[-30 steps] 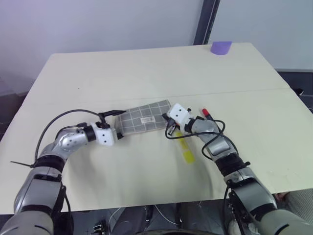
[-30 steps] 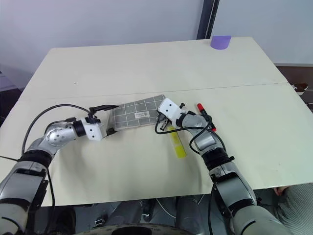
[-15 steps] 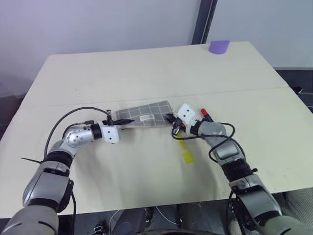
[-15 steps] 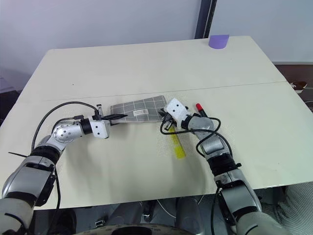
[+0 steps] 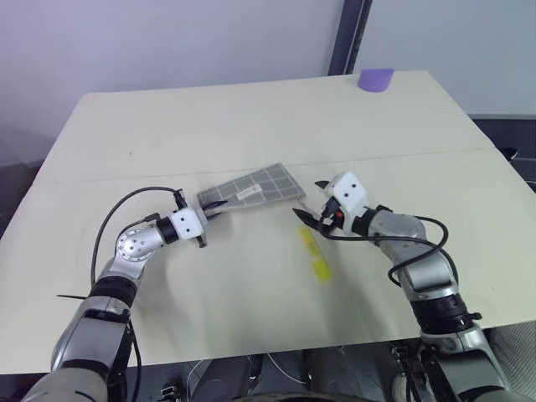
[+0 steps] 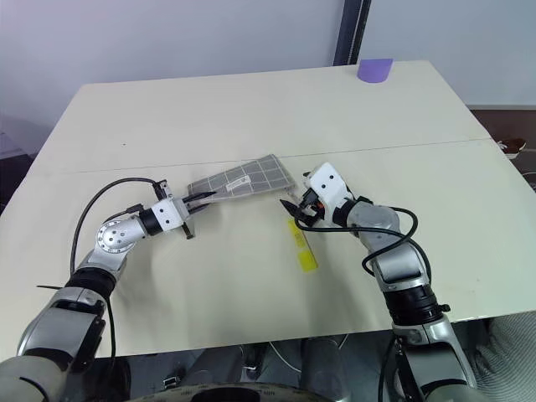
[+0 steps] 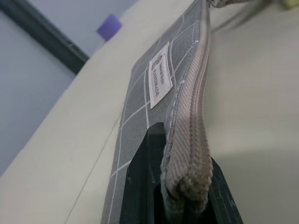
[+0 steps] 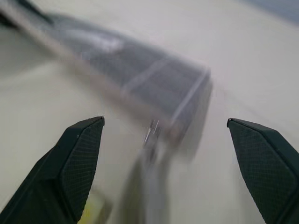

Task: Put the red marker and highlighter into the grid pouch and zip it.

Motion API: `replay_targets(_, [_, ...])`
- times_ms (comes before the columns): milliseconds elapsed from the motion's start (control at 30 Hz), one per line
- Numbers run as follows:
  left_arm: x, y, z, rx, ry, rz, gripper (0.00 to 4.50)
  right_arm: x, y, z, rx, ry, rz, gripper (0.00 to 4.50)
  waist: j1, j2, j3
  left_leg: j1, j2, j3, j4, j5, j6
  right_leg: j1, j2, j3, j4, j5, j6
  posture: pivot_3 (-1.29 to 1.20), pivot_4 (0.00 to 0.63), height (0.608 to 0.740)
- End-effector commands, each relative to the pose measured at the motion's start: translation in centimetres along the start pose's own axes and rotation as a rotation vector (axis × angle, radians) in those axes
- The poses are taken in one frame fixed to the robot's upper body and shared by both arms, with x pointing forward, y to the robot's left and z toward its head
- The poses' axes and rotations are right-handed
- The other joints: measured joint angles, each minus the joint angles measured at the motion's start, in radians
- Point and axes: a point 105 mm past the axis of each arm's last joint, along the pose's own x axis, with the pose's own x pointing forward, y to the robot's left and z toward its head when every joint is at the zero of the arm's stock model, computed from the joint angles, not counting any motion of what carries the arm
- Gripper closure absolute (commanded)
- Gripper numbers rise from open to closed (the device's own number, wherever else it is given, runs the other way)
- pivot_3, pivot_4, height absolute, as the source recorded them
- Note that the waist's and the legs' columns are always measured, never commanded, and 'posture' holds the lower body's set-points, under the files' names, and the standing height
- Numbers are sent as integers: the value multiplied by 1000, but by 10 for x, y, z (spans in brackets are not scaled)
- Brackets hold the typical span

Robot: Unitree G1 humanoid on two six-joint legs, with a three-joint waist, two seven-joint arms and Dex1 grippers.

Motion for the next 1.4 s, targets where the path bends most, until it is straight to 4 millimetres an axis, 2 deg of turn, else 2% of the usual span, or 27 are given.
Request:
replay_targets(33, [4, 1, 2, 4, 4, 42, 4500, -1, -7, 6, -8, 4, -49, 68, 2, 0, 0, 0, 0, 0, 0, 0, 0, 0, 0, 0, 0, 0, 0, 0, 150, 740])
replay_targets(267, [7, 2, 3, 2, 10, 62, 4500, 18, -1, -2, 83, 41, -81, 68, 1, 0, 0, 0, 0, 0, 0, 0, 0, 0, 0, 0, 0, 0, 0, 0, 150, 740])
replay_targets(300, [7, 1, 4, 2, 10, 60, 4500, 23, 0, 0, 93, 33, -86, 288, 1, 0, 0, 0, 0, 0, 0, 0, 0, 0, 0, 0, 0, 0, 0, 0, 150, 740])
replay_targets(400, [8, -2, 4, 9, 9, 53, 4500, 41, 9, 5, 144, 18, -72, 1300, -2, 0, 0, 0, 0, 0, 0, 0, 0, 0, 0, 0, 0, 0, 0, 0, 150, 740])
replay_targets(500, [9, -3, 5, 9, 9, 54, 4500, 49, 13, 10, 143, 6, -64, 2961, 1, 0, 0, 0, 0, 0, 0, 0, 0, 0, 2, 0, 0, 0, 0, 0, 150, 740])
replay_targets(600, [10, -1, 5, 18, 22, 64, 4500, 53, 23, 24, 65, -21, -23, 4447, 1, 0, 0, 0, 0, 0, 0, 0, 0, 0, 2, 0, -1, 0, 0, 0, 150, 740])
replay_targets(867, [26, -12, 18, 32, 0, 54, 4500, 72, 68, 48, -148, -63, 158, 4447, -3, 0, 0, 0, 0, 0, 0, 0, 0, -1, 2, 0, 0, 0, 0, 0, 150, 740])
replay_targets(1100, [38, -12, 26, 49, -10, 55, 4500, 76, 104, 65, -295, -148, 340, 4447, 0, 0, 0, 0, 0, 0, 0, 0, 0, 0, 3, 0, 0, 0, 0, 0, 150, 740])
replay_targets(1333, [45, -7, 30, 59, -15, 89, 4500, 79, 114, 64, -378, -157, 414, 4447, -1, 0, 0, 0, 1, -1, 0, 1, -1, 0, 4, 0, 0, 0, 0, 0, 150, 740])
replay_targets(1400, [47, -4, 32, 61, -19, 115, 4500, 74, 108, 64, -331, -163, 425, 3835, 1, 0, 0, 0, 1, -1, 0, 1, -1, 0, 4, 0, 0, 0, 0, 0, 150, 740])
